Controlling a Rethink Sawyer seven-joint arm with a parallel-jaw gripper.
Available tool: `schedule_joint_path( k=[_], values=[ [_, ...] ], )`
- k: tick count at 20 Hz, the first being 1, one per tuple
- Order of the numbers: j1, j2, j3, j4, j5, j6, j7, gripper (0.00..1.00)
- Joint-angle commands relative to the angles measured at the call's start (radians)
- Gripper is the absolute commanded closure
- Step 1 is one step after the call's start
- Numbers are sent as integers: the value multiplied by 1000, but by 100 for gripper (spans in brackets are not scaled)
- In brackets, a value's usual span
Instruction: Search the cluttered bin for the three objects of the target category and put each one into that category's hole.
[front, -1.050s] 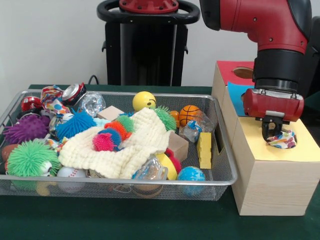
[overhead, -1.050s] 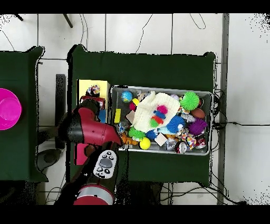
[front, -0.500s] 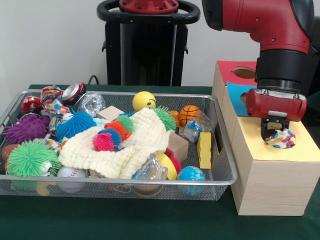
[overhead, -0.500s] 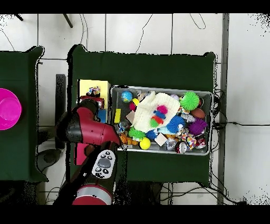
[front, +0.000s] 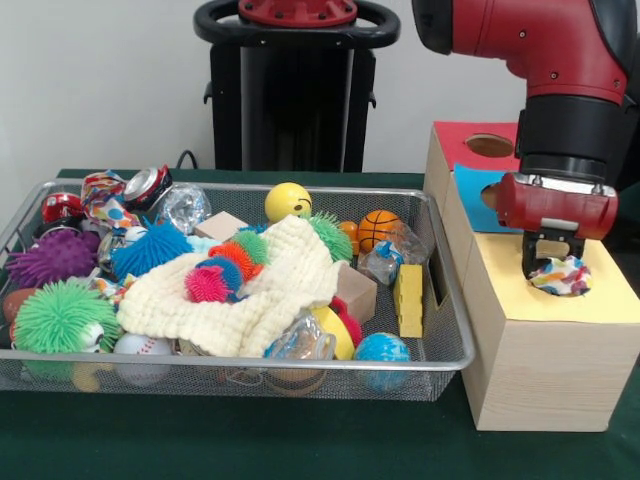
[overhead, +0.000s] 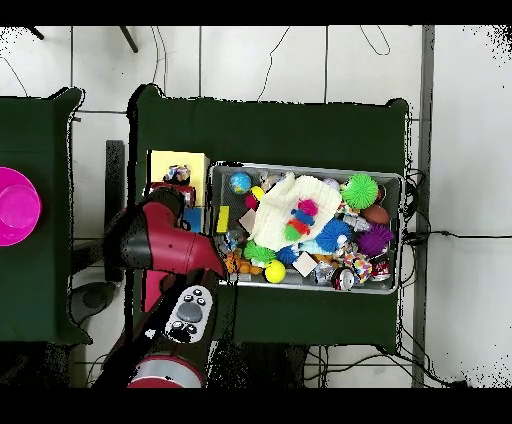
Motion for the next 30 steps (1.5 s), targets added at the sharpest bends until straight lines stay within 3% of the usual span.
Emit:
schedule_joint_path(
  k=[1,3,4,17,25,30],
  values=[
    [3,55,-67,-6,68,232,192,0],
    [8,56,-69,-9,66,240,198,0],
    [6,56,-66,-10,55,234,204,100],
    [24,63,-60,-13,63,228,226,100],
    [46,34,-84,4,62,310,227,100],
    [28,25,-78,18,56,291,227,100]
  ],
)
